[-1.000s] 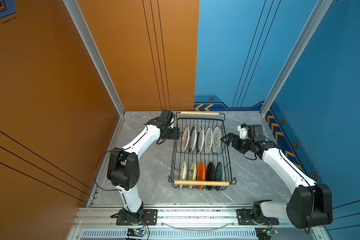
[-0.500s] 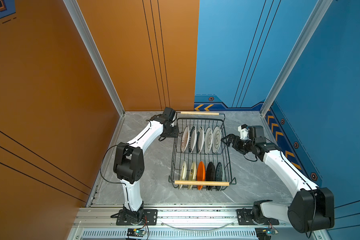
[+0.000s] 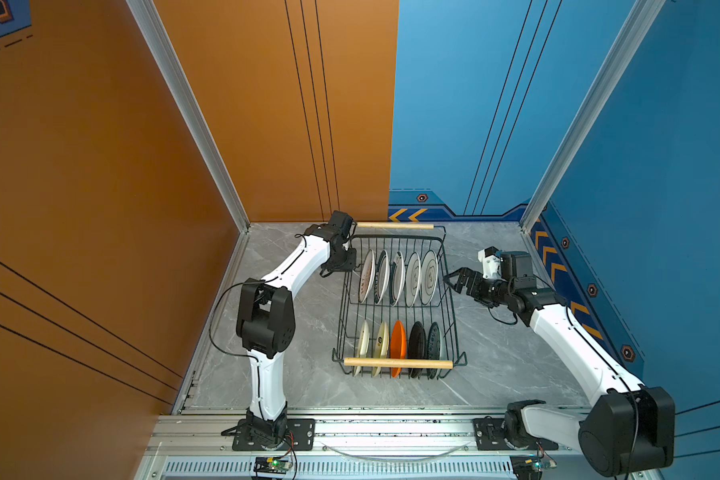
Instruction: Unload the plates from the dish rack
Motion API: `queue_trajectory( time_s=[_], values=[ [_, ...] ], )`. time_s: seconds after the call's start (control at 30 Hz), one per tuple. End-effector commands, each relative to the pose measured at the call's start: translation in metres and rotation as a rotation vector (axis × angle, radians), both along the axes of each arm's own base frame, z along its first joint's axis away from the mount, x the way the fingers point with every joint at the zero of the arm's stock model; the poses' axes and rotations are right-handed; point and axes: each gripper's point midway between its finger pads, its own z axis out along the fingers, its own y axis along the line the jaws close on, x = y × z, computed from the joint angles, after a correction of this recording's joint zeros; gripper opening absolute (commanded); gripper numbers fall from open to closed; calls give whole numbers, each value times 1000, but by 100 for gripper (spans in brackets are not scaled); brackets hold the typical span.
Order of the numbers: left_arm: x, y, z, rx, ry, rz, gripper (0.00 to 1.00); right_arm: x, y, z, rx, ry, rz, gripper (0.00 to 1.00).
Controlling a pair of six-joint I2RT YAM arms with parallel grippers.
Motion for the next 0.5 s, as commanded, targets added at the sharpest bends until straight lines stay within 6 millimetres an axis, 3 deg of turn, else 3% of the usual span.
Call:
queue_trajectory(
  time_s=[0.0, 0.07, 0.17, 0.47],
  values=[
    [3, 46, -13, 94, 41, 126, 23, -2, 0, 3, -18, -32, 12, 100],
    [3, 57, -15, 90, 48, 167, 13, -2, 2, 5, -29, -42, 21, 100],
    [2, 76, -15, 83, 54, 240, 8, -4, 5, 9, -59, -60, 39, 100],
    [-10, 127, -11, 6, 46, 426, 7, -16, 16, 22, -266, -120, 72, 100]
  ],
)
